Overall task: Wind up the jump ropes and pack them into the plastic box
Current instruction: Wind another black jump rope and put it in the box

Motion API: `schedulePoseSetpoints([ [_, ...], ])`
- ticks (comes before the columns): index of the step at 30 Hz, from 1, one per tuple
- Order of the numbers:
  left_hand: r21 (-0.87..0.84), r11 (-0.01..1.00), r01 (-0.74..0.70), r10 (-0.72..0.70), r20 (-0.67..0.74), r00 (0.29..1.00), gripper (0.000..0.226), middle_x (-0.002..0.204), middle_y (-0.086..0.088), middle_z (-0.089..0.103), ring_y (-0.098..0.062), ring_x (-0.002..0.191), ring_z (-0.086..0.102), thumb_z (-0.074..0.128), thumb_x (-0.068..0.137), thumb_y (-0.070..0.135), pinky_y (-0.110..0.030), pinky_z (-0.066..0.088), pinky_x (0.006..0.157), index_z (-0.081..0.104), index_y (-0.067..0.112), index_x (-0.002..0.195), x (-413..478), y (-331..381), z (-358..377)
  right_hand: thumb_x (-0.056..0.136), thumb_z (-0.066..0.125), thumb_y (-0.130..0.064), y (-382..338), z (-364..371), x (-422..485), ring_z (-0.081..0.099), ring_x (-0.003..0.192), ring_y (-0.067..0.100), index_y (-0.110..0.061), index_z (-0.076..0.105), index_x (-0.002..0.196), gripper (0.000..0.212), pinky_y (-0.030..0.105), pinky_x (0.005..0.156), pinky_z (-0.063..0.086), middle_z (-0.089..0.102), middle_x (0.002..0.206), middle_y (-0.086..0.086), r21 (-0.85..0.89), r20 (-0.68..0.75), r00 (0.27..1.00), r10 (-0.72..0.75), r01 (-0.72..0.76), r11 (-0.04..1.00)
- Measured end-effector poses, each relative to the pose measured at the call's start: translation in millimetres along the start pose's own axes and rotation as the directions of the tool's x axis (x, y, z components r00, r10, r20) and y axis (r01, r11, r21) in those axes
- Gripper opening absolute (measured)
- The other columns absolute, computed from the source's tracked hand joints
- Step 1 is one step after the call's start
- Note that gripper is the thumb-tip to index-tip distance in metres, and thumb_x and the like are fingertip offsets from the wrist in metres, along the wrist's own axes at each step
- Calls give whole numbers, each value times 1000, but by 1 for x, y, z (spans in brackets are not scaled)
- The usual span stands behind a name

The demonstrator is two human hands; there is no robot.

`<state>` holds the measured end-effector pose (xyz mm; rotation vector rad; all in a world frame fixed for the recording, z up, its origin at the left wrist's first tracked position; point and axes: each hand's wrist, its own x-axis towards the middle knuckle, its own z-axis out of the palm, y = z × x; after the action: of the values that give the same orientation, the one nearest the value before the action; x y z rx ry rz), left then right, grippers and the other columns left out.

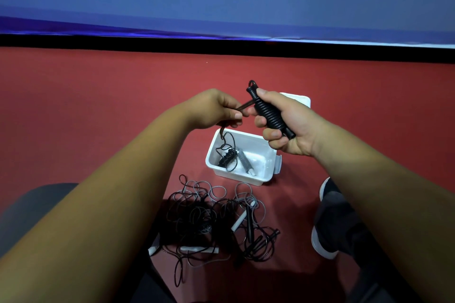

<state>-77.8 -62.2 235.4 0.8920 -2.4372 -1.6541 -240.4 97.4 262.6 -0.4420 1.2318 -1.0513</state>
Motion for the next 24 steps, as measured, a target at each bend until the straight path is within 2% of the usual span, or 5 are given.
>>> schedulePoseSetpoints([
  [4,-165,986,34,-27,46,999,9,94,-9,74,-19,86,69,68,100,12,-41,59,90,76,10,105,-2,-1,2,90,62,-57,0,-2,-6,35,37,4,-2,61,142,76,14,32,22,49,70,-4,-36,146,988,56,-52,998],
  [7,-232,973,13,-4,39,999,16,96,-6,72,-19,90,67,66,98,2,-33,60,80,75,12,107,-4,4,4,90,60,-58,2,-4,-9,34,37,3,-9,76,128,64,14,33,20,47,71,-4,-122,236,962,136,-109,987],
  [12,-249,968,13,-9,16,1000,35,91,-2,74,-16,80,69,58,92,-15,-26,58,71,74,10,112,-5,13,5,93,60,-54,7,-4,-13,38,38,4,-31,69,140,53,13,35,22,48,74,-1,-244,319,918,237,-162,956],
  [19,-171,982,-78,72,-39,997,32,111,-19,76,-23,101,71,63,94,-11,-35,60,96,79,14,106,-3,19,6,101,63,-49,12,-7,-8,41,46,8,-32,68,120,25,13,38,26,50,76,0,-416,199,928,316,-212,885],
  [24,-13,988,-152,151,-69,986,26,115,-1,78,-11,114,71,70,91,-8,-23,53,102,79,15,99,-3,28,4,102,65,-48,13,-9,-4,44,49,9,-30,62,110,20,13,39,26,54,74,1,-430,94,957,275,-210,878],
])
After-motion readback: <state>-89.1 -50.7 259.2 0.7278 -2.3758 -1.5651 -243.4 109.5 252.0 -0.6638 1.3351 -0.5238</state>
